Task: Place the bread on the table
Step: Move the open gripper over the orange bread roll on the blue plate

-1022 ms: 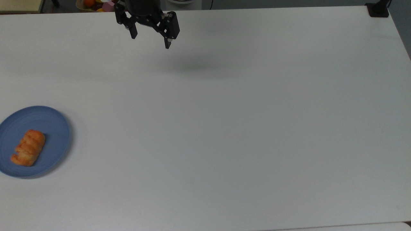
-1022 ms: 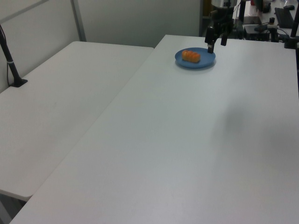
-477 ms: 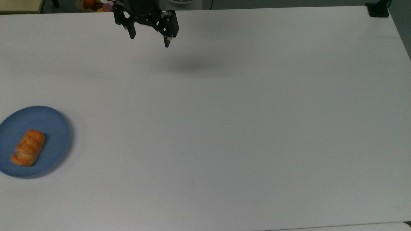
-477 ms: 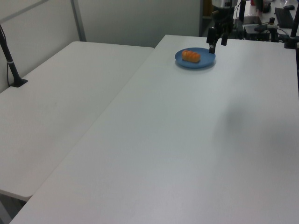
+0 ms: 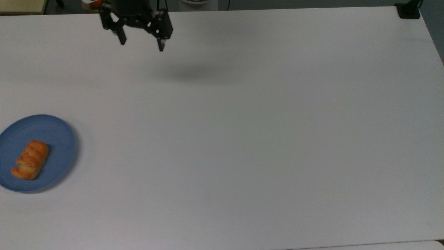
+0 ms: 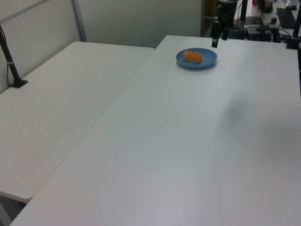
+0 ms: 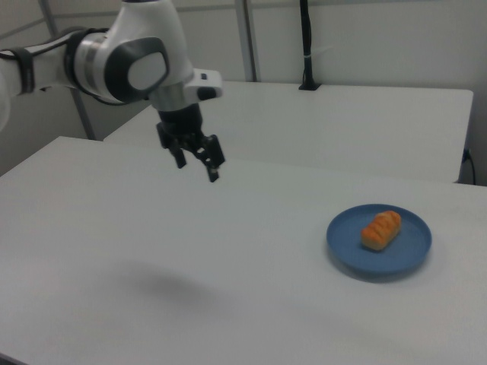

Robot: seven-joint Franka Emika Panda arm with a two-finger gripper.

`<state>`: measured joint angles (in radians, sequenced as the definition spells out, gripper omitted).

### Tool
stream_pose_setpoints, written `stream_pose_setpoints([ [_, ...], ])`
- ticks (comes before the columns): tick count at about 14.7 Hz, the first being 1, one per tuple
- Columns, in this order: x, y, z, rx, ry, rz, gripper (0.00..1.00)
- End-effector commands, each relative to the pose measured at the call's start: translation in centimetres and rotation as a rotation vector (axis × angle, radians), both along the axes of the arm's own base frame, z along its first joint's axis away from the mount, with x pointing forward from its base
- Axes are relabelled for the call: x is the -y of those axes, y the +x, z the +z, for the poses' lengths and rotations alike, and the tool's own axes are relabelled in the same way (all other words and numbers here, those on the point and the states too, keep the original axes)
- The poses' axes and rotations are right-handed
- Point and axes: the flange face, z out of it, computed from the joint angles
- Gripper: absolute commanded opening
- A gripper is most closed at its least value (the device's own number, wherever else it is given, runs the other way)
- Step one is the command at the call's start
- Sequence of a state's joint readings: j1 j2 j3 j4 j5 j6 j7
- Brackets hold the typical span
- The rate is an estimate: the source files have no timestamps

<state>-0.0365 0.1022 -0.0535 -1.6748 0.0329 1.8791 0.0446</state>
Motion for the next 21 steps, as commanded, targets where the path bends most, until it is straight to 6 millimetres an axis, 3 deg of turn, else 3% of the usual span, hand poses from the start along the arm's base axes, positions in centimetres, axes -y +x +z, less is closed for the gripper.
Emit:
stream_pose_setpoints([
  [1, 5.6, 3.6, -2.2, 0.074, -0.011, -0.017, 1.00],
  [2, 8.3, 4.8, -3.2, 0.114, -0.026, -0.030, 1.00],
  [7, 17.8, 8.5, -8.2, 0.268, -0.052, -0.161, 1.00],
  [11, 22.8, 11.2, -13.0, 0.444, -0.097, -0.252, 1.00],
  [21, 25.7, 13.7, -19.5, 0.567, -0.173, -0.273, 1.00],
])
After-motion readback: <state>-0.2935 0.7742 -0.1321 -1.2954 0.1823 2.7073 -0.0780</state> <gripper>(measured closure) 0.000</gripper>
